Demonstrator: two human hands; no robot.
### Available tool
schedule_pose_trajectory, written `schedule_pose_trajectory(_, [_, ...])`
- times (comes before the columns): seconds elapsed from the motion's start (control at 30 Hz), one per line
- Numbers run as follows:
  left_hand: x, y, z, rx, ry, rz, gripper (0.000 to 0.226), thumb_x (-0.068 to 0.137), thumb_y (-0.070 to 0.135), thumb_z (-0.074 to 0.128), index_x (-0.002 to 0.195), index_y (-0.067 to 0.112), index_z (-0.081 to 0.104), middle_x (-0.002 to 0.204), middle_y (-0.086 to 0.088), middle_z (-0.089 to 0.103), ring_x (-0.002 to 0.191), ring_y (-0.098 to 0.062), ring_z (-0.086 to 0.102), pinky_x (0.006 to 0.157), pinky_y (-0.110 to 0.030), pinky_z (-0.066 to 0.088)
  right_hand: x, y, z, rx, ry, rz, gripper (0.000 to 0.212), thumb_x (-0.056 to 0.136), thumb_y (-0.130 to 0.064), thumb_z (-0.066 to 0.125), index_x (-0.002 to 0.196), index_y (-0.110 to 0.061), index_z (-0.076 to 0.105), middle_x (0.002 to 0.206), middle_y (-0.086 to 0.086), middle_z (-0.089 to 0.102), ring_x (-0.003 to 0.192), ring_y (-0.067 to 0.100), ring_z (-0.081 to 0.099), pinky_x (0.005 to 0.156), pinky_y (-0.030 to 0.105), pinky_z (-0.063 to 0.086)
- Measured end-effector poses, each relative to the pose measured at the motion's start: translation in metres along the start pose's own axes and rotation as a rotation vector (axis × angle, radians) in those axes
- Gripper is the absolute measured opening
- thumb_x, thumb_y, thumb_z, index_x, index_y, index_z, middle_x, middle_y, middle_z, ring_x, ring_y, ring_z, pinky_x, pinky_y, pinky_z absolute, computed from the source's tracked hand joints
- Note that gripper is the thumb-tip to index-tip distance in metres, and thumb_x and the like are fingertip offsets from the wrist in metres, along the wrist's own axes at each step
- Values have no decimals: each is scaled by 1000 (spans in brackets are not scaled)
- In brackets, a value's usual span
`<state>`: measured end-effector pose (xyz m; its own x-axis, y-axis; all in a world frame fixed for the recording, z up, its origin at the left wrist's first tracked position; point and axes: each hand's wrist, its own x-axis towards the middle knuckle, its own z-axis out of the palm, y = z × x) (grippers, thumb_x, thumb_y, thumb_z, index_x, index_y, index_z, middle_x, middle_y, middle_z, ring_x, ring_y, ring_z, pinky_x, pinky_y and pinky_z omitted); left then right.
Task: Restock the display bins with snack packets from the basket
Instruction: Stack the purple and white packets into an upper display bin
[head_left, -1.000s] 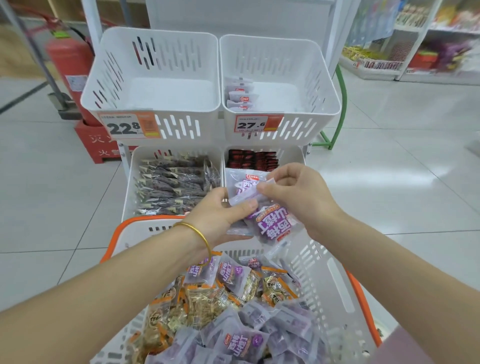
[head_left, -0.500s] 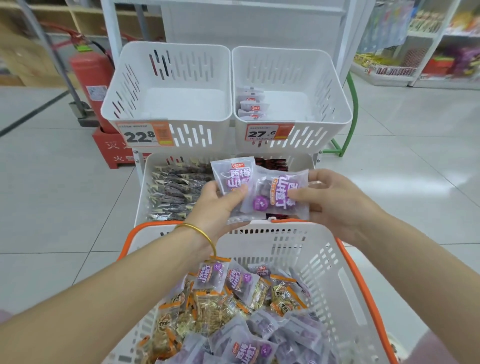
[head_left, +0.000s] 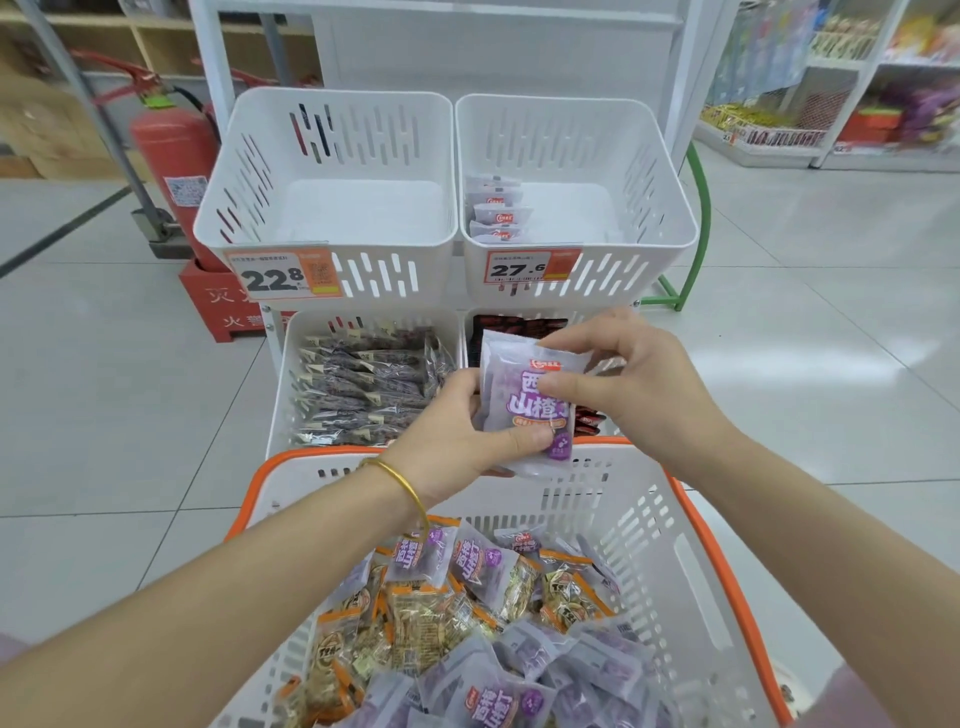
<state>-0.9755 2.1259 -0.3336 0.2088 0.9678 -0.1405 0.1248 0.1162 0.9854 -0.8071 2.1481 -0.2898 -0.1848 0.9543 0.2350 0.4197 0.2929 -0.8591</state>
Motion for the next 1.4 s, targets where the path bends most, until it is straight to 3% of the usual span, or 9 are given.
schedule_pose_trajectory(0.13, [2,-3,-2,-15,19,54,55,77,17,75,122,19,44,117,-3,63,103,-12,64,87,-38,55,4,-2,-4,-78,-59,6,59,68,-21,82,119,-35,57,113,-7,49,87,-11,51,76,5,42])
schedule_pose_trajectory(0.23, [5,3,-8,47,-44,91,76,74,24,78,134,22,32,121,0,60,106,-10,63,91,-38,52,15,-2,-16,222,-360,273,89,65,-20,83,141,-31,38,128,-3,55,99,14,66,85,38,56])
schedule_pose_trajectory(0.37, [33,29,-14,101,-123,151,96,75,14,73,145,26,10,139,-2,45,122,-12,52,101,-39,45,50,-10,-37,262,-612,326,57,76,-7,75,127,-19,53,109,6,69,91,26,69,75,40,59])
schedule_pose_trajectory(0.63, [124,97,-44,501,275,477,76,74,16,79,131,19,28,109,18,37,97,22,44,81,2,35,173,-28,-69,267,-84,94,42,77,3,71,116,0,55,102,6,64,71,16,67,56,29,59])
schedule_pose_trajectory(0.77, [171,85,-77,995,419,431,88,75,59,39,143,4,26,142,-12,35,133,-22,29,107,-20,15,250,-9,-58,-10,190,-46,41,80,5,67,116,-9,57,102,-3,57,82,18,60,62,25,54])
schedule_pose_trajectory(0.87, [194,72,-86,1133,365,295,99,69,71,9,148,11,15,154,-10,17,141,-21,13,113,-26,8,307,16,-34,-272,210,-62,41,80,-2,65,119,-14,61,107,-1,60,96,19,58,71,20,48])
schedule_pose_trajectory(1.03, [204,60,-90,1135,381,300,90,79,72,14,150,18,3,158,-3,2,143,-13,1,114,-25,2,368,47,19,-521,49,-90,35,83,-4,60,118,-9,59,114,9,62,105,27,56,82,28,44])
schedule_pose_trajectory(1.17, [204,58,-89,1158,387,299,86,82,70,13,150,19,-1,158,0,-2,143,-12,-2,114,-25,3,375,46,41,-311,-206,41,31,91,-5,44,121,2,52,102,9,51,92,20,48,61,22,36])
schedule_pose_trajectory(1.4, [196,70,-89,1191,381,269,76,90,63,19,149,17,11,158,-4,6,143,-18,7,115,-29,8,317,20,-7,-63,-117,32,54,91,-4,39,142,-21,36,143,4,40,121,15,42,94,26,32])
